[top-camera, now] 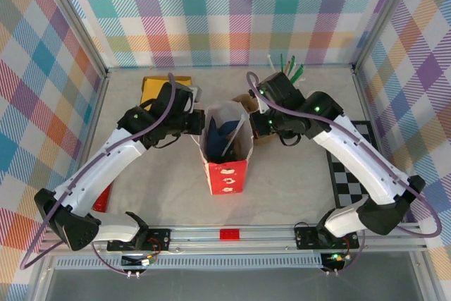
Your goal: Pack the takeout coffee
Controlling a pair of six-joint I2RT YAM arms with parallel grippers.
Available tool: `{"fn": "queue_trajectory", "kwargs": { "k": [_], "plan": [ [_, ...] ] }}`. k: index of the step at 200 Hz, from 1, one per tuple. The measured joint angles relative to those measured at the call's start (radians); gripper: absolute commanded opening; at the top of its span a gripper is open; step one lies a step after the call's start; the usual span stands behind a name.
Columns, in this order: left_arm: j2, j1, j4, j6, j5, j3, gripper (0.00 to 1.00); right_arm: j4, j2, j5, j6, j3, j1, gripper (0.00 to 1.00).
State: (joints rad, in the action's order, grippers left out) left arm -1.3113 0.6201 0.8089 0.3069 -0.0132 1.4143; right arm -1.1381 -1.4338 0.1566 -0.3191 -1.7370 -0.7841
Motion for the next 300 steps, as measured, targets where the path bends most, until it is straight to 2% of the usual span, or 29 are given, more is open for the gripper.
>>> {"fn": "queue_trajectory", "kwargs": {
  "k": [117, 126, 147, 163, 190, 212, 230, 257, 288, 294, 300],
  "plan": [
    [-0.07, -0.058, -0.029, -0.008, -0.006, 0.044, 0.07, -0.005, -0.131, -0.01, 0.068, -0.148, 0.076, 0.0],
    [-0.076, -0.064, -0.03, -0.009, -0.006, 0.051, 0.1, -0.005, -0.141, -0.011, 0.071, -0.158, 0.078, 0.0],
    [-0.087, -0.072, -0.03, -0.016, -0.006, 0.066, 0.25, -0.005, -0.152, -0.016, 0.074, -0.168, 0.078, 0.0],
    [-0.09, -0.073, -0.029, -0.017, -0.007, 0.074, 0.37, -0.007, -0.156, -0.019, 0.074, -0.171, 0.078, 0.11],
    [-0.09, -0.073, -0.027, -0.02, -0.008, 0.076, 0.57, -0.008, -0.158, -0.027, 0.076, -0.174, 0.078, 0.36],
    [-0.09, -0.073, -0.022, -0.021, -0.016, 0.079, 0.65, -0.01, -0.158, -0.033, 0.082, -0.184, 0.078, 0.5],
    [-0.09, -0.073, -0.013, -0.03, -0.024, 0.09, 0.69, -0.014, -0.158, -0.038, 0.077, -0.193, 0.078, 0.67],
    [-0.089, -0.073, 0.001, -0.035, -0.027, 0.113, 0.75, -0.027, -0.159, -0.046, 0.082, -0.21, 0.078, 1.0],
    [-0.077, -0.073, 0.013, -0.039, -0.027, 0.141, 0.8, -0.045, -0.159, -0.048, 0.093, -0.241, 0.078, 0.99],
    [-0.072, -0.073, 0.016, -0.04, -0.03, 0.146, 0.88, -0.048, -0.158, -0.048, 0.092, -0.245, 0.078, 0.99],
    [-0.065, -0.073, 0.022, -0.04, -0.034, 0.152, 0.92, -0.051, -0.158, -0.048, 0.093, -0.249, 0.078, 0.99]
  ]
}}
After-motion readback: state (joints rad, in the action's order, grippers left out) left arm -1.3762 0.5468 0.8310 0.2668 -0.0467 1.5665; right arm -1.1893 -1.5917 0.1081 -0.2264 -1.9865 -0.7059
